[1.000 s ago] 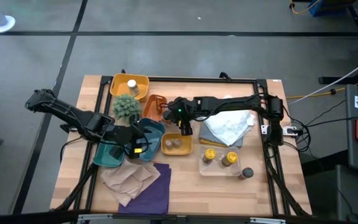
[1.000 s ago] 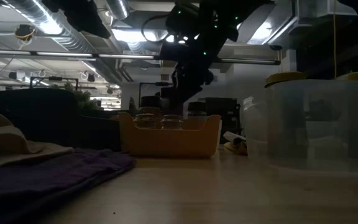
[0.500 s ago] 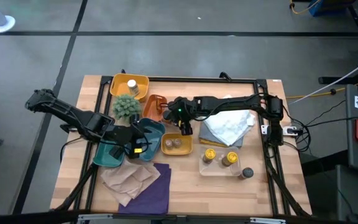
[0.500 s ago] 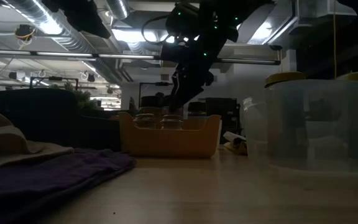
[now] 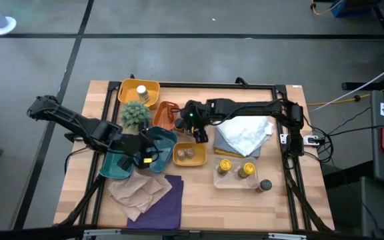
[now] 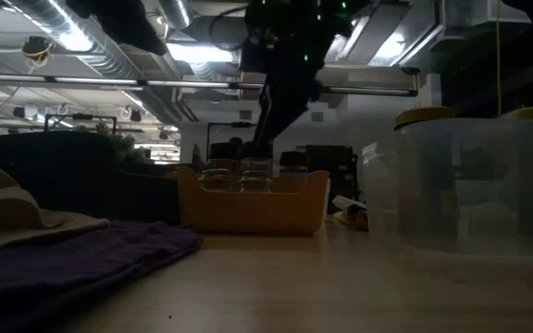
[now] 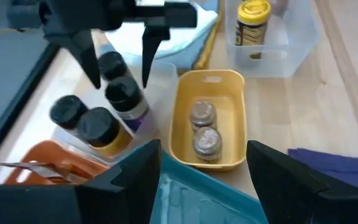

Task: Sort spices by type
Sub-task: Put the black seasoning bottle into the top transparent bin

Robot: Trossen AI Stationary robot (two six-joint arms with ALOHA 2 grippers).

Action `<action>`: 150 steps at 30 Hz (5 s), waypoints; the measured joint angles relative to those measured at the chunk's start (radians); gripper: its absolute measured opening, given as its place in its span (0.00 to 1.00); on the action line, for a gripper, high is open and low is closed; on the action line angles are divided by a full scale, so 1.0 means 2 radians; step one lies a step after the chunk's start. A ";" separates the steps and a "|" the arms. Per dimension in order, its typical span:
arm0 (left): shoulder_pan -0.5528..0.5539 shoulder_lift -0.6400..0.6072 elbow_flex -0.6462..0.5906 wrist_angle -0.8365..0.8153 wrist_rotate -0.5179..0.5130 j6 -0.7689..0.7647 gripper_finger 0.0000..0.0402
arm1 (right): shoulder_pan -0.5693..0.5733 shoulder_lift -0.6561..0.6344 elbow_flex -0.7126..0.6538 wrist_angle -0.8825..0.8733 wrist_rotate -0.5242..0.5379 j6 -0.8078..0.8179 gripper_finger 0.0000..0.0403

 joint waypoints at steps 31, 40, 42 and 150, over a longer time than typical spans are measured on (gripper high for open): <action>0.052 -0.117 0.000 0.000 -0.043 0.040 0.55 | 0.135 -0.079 0.137 -0.422 -0.027 0.196 0.71; 0.052 -0.111 0.000 0.001 -0.043 0.019 0.55 | 0.286 -0.187 0.003 -0.421 0.033 0.537 0.71; 0.052 -0.107 0.000 0.003 -0.043 0.010 0.55 | 0.324 -0.196 -0.016 -0.423 0.033 0.612 0.71; 0.052 -0.041 0.000 0.030 -0.035 0.026 0.55 | 0.529 -0.198 -0.112 -0.228 0.045 0.877 0.52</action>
